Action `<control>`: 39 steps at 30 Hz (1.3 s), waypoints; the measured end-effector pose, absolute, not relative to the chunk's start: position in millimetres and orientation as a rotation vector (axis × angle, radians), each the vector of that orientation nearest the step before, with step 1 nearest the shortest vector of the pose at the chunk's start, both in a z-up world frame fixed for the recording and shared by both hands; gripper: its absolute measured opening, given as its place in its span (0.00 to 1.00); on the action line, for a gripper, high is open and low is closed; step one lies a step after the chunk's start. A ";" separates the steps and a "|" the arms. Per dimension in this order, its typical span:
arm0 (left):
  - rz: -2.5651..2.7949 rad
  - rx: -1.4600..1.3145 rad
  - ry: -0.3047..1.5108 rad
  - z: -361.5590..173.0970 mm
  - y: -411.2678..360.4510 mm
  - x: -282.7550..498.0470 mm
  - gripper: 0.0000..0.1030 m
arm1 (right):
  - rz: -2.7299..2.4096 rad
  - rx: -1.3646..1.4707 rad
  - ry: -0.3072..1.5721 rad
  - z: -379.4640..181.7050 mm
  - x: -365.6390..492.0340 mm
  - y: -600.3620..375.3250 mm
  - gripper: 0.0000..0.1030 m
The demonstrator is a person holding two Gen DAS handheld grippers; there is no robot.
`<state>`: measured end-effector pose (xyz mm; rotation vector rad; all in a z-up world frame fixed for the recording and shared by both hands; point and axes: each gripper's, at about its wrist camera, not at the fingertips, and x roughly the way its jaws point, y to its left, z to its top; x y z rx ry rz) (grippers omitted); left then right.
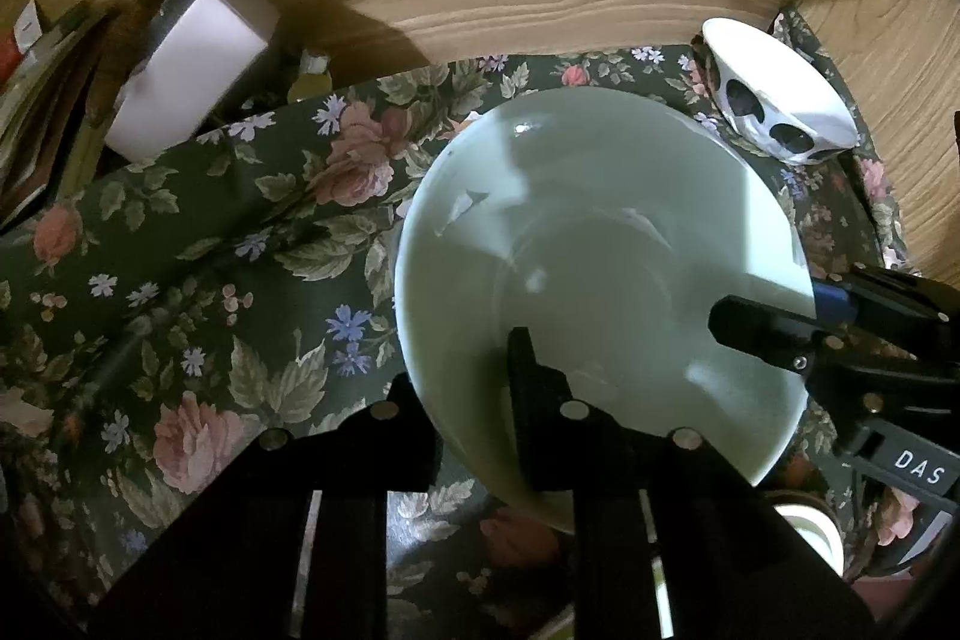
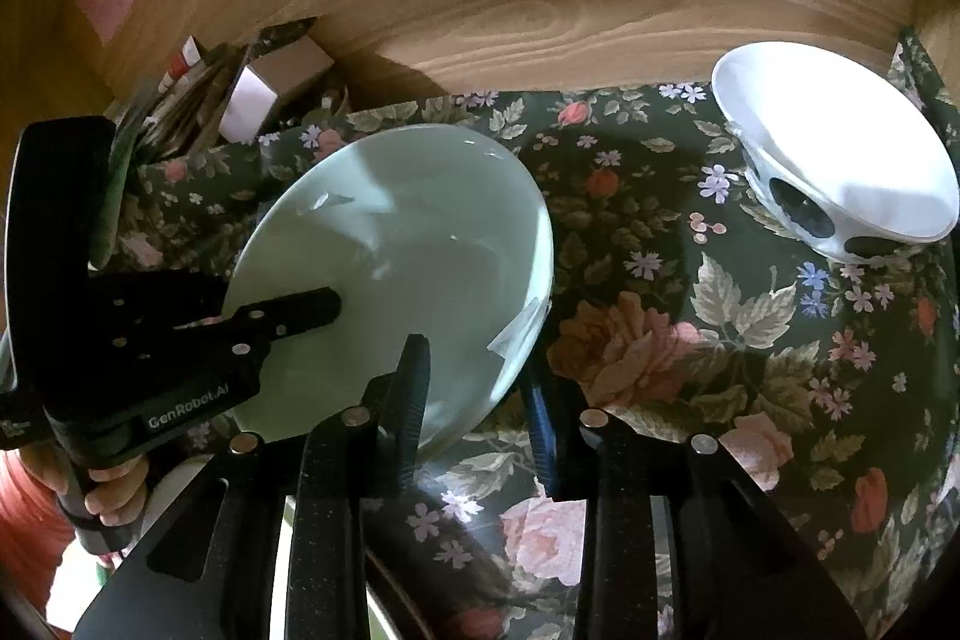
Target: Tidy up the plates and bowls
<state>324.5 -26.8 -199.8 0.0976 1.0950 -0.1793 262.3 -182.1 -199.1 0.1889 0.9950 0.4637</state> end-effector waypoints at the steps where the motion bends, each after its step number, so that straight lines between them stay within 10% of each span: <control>1: -0.181 0.096 1.090 -198.4 -27.7 324.5 0.18 | 0.464 0.191 0.990 -197.0 261.3 -182.6 0.27; 39: -0.109 0.016 0.819 -111.6 17.9 190.0 0.18 | 0.541 0.126 0.757 -111.7 163.5 -140.4 0.27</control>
